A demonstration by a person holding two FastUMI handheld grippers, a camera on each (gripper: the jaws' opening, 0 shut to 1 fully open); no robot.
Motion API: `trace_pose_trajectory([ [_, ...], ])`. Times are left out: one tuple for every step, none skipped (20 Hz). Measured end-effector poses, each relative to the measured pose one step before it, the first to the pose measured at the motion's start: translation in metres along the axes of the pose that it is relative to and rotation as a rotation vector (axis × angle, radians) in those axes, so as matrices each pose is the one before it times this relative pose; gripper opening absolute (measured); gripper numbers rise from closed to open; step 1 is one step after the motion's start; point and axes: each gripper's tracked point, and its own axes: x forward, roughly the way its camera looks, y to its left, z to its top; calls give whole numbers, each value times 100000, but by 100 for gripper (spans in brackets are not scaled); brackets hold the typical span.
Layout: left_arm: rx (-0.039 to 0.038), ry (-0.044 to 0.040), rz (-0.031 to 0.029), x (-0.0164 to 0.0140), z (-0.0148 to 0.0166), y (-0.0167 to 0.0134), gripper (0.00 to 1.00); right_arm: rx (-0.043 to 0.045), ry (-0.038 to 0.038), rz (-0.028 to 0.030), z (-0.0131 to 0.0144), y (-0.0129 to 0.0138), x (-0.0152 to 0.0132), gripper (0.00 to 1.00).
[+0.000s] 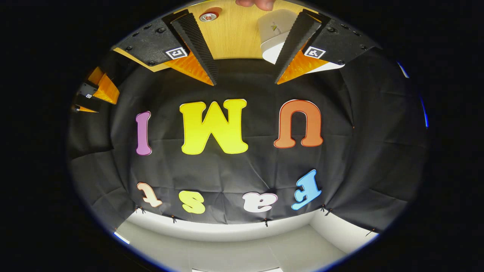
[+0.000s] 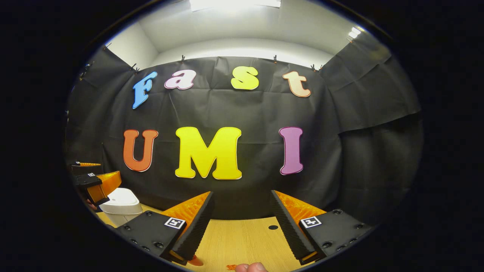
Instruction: Press the lid of the desktop garbage bin to open it, pick up the crumpled paper on the desktop and throw it into the bin, then pick up the pop can on the desktop and drop it into the bin, and finally close the garbage bin lid.
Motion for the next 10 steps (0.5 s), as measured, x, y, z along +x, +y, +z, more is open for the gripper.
trace_pose_trajectory([
  [-75,-94,-265,-37,2,-101,96,-133,-224,231,77,89,-95,94],
  [127,-172,-107,-77,40,-43,96,-196,-242,60,56,0,91,94],
  [131,-5,29,19,63,131,96,-41,-69,92,84,30,37,94],
  [223,-146,278,159,-67,113,96,106,-138,-77,10,22,8,93],
  [166,-142,496,-4,75,181,96,172,-123,-160,96,-98,9,93],
  [-24,-61,317,-38,25,44,96,-92,5,-63,-73,5,30,94],
  [-20,37,390,70,-22,130,96,-166,58,27,7,63,70,94],
  [32,29,595,-25,-102,267,96,-118,-16,120,-23,-75,37,94],
  [49,-50,749,41,90,344,96,-147,-18,78,92,2,41,94],
  [-20,59,1135,111,-78,274,96,-112,-77,285,-40,38,102,94],
])
